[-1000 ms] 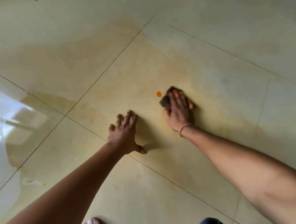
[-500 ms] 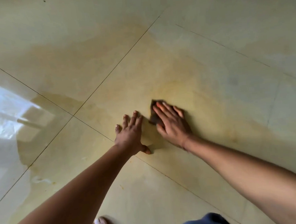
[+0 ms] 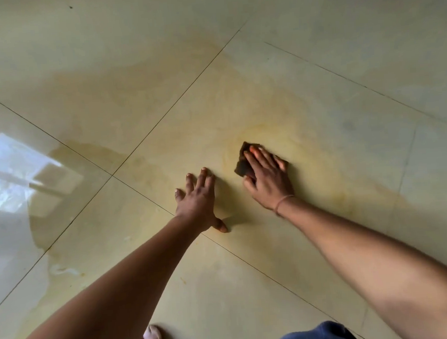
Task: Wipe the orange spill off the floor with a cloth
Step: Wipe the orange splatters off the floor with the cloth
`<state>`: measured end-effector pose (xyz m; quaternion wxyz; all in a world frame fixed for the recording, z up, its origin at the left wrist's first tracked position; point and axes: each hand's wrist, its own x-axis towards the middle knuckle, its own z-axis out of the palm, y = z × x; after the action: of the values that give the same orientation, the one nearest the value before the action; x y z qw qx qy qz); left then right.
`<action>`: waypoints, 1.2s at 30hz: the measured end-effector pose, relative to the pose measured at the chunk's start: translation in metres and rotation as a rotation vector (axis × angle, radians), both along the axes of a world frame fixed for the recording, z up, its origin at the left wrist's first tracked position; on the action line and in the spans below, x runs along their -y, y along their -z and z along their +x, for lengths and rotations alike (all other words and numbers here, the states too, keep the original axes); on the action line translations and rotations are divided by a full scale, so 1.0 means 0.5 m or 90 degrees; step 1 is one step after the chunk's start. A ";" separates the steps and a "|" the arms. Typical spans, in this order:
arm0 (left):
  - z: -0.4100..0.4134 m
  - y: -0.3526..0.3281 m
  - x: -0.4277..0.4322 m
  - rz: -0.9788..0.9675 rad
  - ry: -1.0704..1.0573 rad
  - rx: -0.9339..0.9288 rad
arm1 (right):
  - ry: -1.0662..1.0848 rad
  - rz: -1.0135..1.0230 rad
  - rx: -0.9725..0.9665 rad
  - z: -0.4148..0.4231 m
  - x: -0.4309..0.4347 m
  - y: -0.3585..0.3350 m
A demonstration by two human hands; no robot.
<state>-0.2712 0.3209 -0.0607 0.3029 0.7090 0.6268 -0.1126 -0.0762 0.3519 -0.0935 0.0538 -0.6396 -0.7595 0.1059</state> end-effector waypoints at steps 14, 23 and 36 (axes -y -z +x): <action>0.030 -0.033 0.009 0.051 0.105 -0.083 | -0.104 -0.020 0.013 0.081 0.212 -0.001; 0.123 -0.048 0.005 0.004 0.281 -0.105 | 0.152 -0.014 0.044 0.217 0.240 0.001; 0.129 -0.017 0.048 0.032 0.246 -0.088 | 0.090 -0.008 0.034 0.263 0.312 -0.005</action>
<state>-0.2065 0.2970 -0.0523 0.2146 0.8138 0.5012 -0.2011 0.0554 0.1958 -0.0909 0.0373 -0.6948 -0.7126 0.0895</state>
